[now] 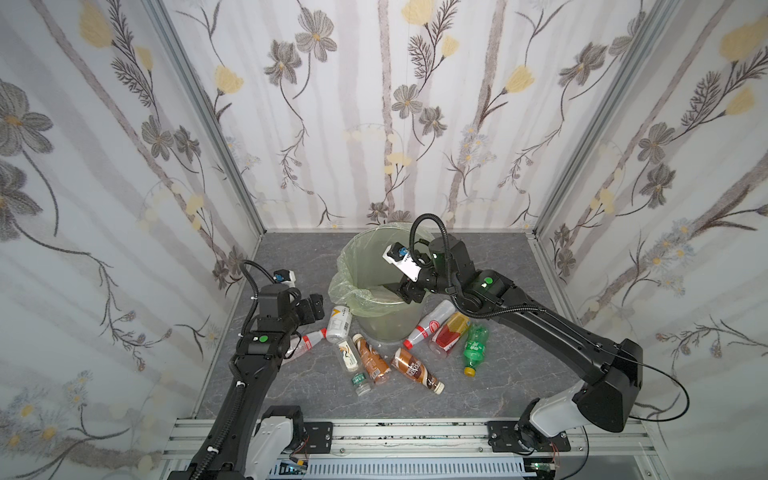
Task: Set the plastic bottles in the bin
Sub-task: 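Open the right gripper to drop the coffee bottle into the bin, then move the right gripper back down toward the green soda bottle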
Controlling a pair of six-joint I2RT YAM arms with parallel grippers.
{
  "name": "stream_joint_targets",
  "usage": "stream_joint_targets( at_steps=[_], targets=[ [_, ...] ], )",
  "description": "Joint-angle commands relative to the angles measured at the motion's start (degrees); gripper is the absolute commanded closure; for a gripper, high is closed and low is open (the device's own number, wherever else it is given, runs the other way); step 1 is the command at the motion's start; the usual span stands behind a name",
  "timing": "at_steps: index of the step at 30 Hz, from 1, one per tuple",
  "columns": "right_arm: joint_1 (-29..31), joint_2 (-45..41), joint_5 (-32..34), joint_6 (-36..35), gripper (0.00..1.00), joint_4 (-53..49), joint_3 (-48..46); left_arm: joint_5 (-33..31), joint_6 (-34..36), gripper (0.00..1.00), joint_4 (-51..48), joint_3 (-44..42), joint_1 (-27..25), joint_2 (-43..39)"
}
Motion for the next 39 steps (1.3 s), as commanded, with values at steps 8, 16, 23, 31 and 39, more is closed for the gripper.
stream_joint_targets(
  at_steps=[8, 16, 23, 31, 39],
  targets=[
    [-1.8, -12.3, 2.3, 8.4, 0.20, 5.6, -8.5, -0.3, -0.8, 0.11, 1.8, -0.2, 0.1, 0.2],
    [-5.4, -28.4, 11.7, 18.2, 0.14, 10.6, -21.8, -0.3, -0.5, 0.12, 1.9, -0.1, 0.1, 0.2],
    [-11.0, -37.8, 20.3, 27.0, 0.14, 9.4, -32.6, 0.2, -0.5, 0.11, 1.9, 0.0, 0.1, 0.3],
    [-15.3, -43.1, 22.3, 35.2, 0.16, 8.4, -41.5, 0.5, -0.5, 0.11, 1.8, 0.0, 0.1, 0.8],
    [-16.0, -45.3, 22.8, 39.9, 0.19, 4.2, -45.7, 0.7, -0.1, 0.11, 1.6, -0.4, 0.1, 0.7]
  ],
)
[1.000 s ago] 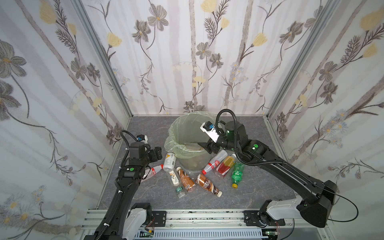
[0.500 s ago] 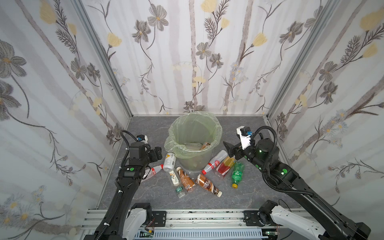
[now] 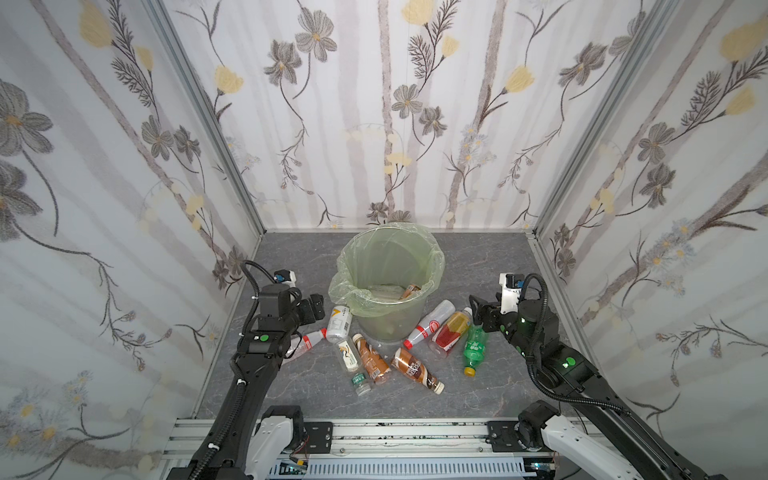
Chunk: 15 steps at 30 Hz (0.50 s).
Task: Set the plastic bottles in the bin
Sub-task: 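Move the right gripper back down toward the green soda bottle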
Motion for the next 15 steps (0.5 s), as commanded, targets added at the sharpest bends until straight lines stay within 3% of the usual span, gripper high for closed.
stream_joint_targets(
  at_steps=[1, 15],
  targets=[
    [-0.2, -0.5, 1.1, 4.3, 0.20, -1.6, -1.5, 0.5, 0.4, 0.11, 1.1, 0.2, 0.0, 0.4],
    [-0.9, -0.6, 1.8, 16.7, 0.29, -4.2, -11.6, -1.2, 3.6, 0.11, -1.0, 2.9, 0.1, 1.0]
  ],
)
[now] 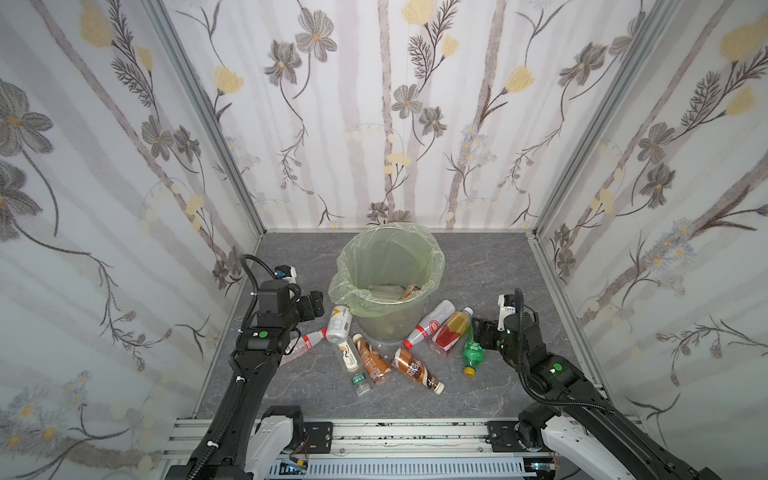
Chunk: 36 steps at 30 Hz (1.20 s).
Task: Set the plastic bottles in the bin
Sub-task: 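Move the right gripper back down toward the green soda bottle, then lower the right gripper onto the green soda bottle and grasp it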
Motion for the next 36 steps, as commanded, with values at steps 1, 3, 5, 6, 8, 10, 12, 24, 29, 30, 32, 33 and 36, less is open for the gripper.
stream_joint_targets(
  at_steps=[1, 3, 5, 6, 8, 10, 12, 24, 29, 30, 32, 33, 36],
  targets=[
    [-0.2, -0.3, 0.9, 4.0, 0.29, -0.1, -1.6, -0.7, 0.7, 0.11, -0.4, 0.5, 0.1, -0.1],
    [-0.3, -0.2, 0.3, 4.9, 0.29, -0.3, -2.6, -0.7, 0.5, 0.11, -0.5, 0.3, 0.1, -0.4],
    [-0.4, 0.2, -0.2, 5.7, 0.29, -0.1, -3.3, -0.6, 0.5, 0.11, -0.5, 0.3, 0.1, -0.8],
    [-0.5, 0.4, -0.4, 6.1, 0.29, 0.1, -3.6, -0.7, 0.5, 0.11, -0.6, 0.2, 0.1, -0.9],
    [-0.6, 1.2, -1.1, 6.6, 0.29, 1.0, -4.2, -0.6, 0.5, 0.11, -0.6, 0.1, 0.1, -1.1],
    [-0.8, 2.2, -2.0, 7.1, 0.30, 2.5, -5.1, -0.4, 0.5, 0.11, -0.6, 0.0, 0.1, -1.1],
    [-1.0, 3.2, -2.7, 7.5, 0.31, 3.6, -5.7, -0.3, 0.5, 0.11, -0.6, -0.2, 0.1, -1.2],
    [-1.9, 9.8, -4.8, 8.9, 0.34, 9.4, -6.9, 0.6, 0.5, 0.11, -0.5, -1.0, 0.1, -2.2],
    [-2.6, 13.7, -5.5, 9.1, 0.34, 10.8, -7.1, 1.2, 0.1, 0.11, -0.5, -1.0, 0.1, -1.8],
    [-2.7, 14.5, -5.7, 9.1, 0.35, 11.1, -7.0, 1.3, 0.2, 0.11, -0.4, -1.1, 0.1, -1.6],
    [-2.9, 15.8, -5.9, 9.2, 0.35, 11.8, -7.1, 1.4, 0.1, 0.11, -0.4, -1.3, 0.1, -1.3],
    [-3.0, 16.4, -6.1, 9.2, 0.35, 12.2, -7.1, 1.5, 0.1, 0.11, -0.4, -1.3, 0.1, -1.2],
    [-3.3, 17.6, -6.8, 9.2, 0.34, 12.7, -7.0, 1.5, 0.1, 0.11, -0.4, -1.4, 0.1, -1.3]
  ],
)
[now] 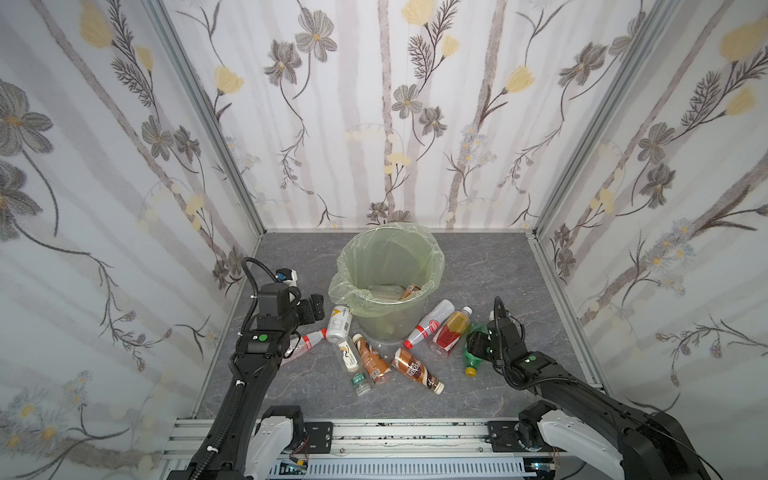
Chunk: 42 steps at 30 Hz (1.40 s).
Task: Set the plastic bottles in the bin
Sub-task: 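Lower the right gripper onto the green soda bottle and grasp it, then lift the green bottle with the right gripper and carry it over the bin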
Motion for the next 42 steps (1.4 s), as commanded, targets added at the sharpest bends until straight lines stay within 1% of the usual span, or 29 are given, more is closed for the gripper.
stream_joint_targets(
  at_steps=[1, 8, 17, 20, 24, 28, 32, 35, 39, 42],
  targets=[
    [-0.2, 1.0, -1.0, 0.6, 0.34, 2.1, 0.0, 0.2, -0.2, 0.11, 0.5, -0.2, 0.1, -0.1],
    [-1.4, 1.9, 0.3, 0.0, 0.34, 1.6, -0.1, 0.2, -0.1, 0.11, 0.5, -0.4, 0.1, 0.0],
    [-2.2, 4.0, 0.6, -1.0, 0.31, 1.8, 0.1, 0.4, -0.2, 0.11, 0.5, -0.5, 0.0, 0.2],
    [-2.4, 3.9, 0.7, -1.1, 0.33, 1.9, 0.2, 0.4, -0.2, 0.11, 0.6, -0.5, 0.1, 0.2],
    [-2.5, 1.8, 1.4, -1.2, 0.38, 1.3, 0.5, 0.5, -0.3, 0.11, 0.5, -0.5, 0.1, 0.2],
    [-2.5, -2.8, 4.9, -2.2, 0.40, -1.6, 2.3, 0.4, -0.2, 0.11, 0.5, -0.6, 0.1, 0.5],
    [-2.5, -7.9, 8.6, -4.7, 0.41, -5.8, 6.9, 0.5, -0.2, 0.12, 0.5, -0.6, 0.1, 0.7],
    [-2.6, -10.9, 9.8, -8.6, 0.42, -6.5, 11.0, 0.6, -0.3, 0.12, 0.6, -0.6, 0.0, 0.7],
    [-2.6, -11.4, 9.3, -13.9, 0.43, -6.8, 17.9, 0.8, -0.4, 0.12, 0.7, -0.8, 0.1, 0.6],
    [-2.6, -10.4, 6.8, -16.6, 0.44, -6.9, 23.6, 1.4, -0.3, 0.12, 0.7, -0.9, 0.1, 0.5]
  ],
)
